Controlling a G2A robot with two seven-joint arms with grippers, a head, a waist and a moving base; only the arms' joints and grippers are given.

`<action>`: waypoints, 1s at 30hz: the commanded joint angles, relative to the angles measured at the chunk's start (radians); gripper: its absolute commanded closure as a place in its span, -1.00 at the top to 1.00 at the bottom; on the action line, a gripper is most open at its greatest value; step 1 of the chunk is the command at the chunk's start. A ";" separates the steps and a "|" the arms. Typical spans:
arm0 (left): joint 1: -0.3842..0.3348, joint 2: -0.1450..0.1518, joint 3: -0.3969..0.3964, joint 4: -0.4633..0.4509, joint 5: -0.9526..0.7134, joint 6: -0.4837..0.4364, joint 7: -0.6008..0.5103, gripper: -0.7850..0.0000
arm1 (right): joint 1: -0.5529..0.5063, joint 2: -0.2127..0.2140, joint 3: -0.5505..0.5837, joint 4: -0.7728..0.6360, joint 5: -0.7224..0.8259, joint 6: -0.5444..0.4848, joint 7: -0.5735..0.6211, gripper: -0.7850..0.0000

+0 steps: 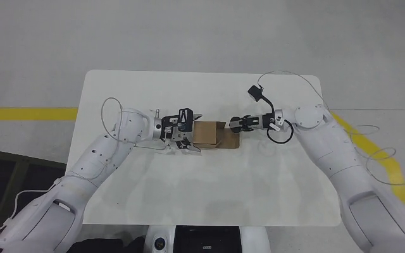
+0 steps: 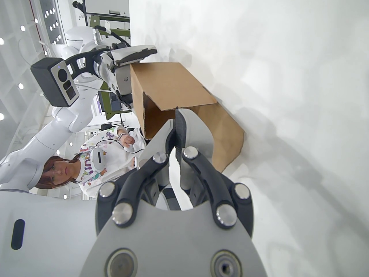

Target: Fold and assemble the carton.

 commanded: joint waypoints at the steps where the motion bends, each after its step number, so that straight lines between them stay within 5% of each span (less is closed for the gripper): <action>1: -0.002 -0.003 0.003 0.007 0.000 0.001 0.002 1.00 | 0.008 -0.006 -0.005 0.015 -0.001 -0.004 -0.002 -1.00; 30: -0.024 -0.025 0.019 0.045 0.014 -0.002 0.026 1.00 | 0.075 -0.111 -0.097 0.170 0.051 -0.122 0.085 -1.00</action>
